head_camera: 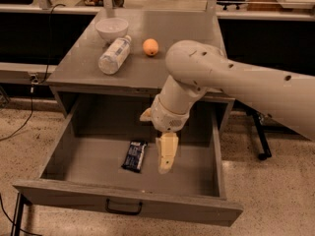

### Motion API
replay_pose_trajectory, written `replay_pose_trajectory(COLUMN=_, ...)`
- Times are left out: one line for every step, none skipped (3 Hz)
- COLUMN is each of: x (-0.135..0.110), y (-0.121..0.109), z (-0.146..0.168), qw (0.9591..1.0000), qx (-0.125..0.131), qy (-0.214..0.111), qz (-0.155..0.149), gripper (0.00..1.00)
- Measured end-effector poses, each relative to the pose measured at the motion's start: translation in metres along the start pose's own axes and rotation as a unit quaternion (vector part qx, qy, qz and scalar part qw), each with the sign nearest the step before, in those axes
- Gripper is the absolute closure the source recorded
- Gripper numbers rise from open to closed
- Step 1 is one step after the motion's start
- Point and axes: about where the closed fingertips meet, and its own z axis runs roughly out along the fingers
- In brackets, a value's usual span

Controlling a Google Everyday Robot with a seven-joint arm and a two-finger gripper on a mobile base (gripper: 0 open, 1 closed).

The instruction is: Pick rxbar blueberry from top drawer and place on counter

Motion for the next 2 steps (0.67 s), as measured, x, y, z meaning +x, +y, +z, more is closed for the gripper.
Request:
replay_pose_trajectory(x=-0.002, y=-0.017, z=0.034, qw=0.9968, qx=-0.022, qy=0.074, qz=-0.023, gripper=0.00)
replay_pose_trajectory(x=-0.014, y=-0.032, z=0.043, qw=0.9920, qx=-0.017, qy=0.107, qz=-0.065, gripper=0.00)
